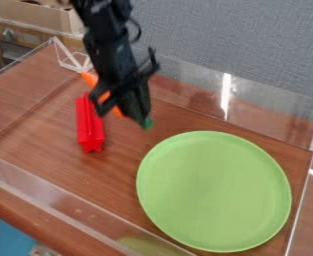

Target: Move the carrot from the green plate to the table

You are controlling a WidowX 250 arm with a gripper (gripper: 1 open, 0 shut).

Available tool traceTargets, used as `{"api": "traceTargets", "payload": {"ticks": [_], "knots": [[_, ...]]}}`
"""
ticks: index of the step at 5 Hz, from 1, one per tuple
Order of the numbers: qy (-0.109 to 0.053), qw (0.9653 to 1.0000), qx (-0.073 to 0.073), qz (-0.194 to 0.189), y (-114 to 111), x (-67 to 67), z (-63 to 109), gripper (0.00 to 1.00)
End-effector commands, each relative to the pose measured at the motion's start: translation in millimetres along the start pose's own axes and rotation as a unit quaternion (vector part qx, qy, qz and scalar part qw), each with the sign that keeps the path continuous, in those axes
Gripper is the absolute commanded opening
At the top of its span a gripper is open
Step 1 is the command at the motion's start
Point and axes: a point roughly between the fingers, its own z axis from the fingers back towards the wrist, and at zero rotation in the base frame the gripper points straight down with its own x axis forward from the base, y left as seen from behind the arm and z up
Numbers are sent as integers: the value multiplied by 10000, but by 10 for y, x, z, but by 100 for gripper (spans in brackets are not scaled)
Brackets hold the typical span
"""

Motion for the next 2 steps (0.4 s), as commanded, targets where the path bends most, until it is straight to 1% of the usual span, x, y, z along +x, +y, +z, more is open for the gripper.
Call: {"api": "traceTargets", "payload": {"ticks": [1,2], "knots": [[1,9980,-152,-609,57,-16,-96,0],[178,9909,-23,-1335,110,55,-270,0]]}}
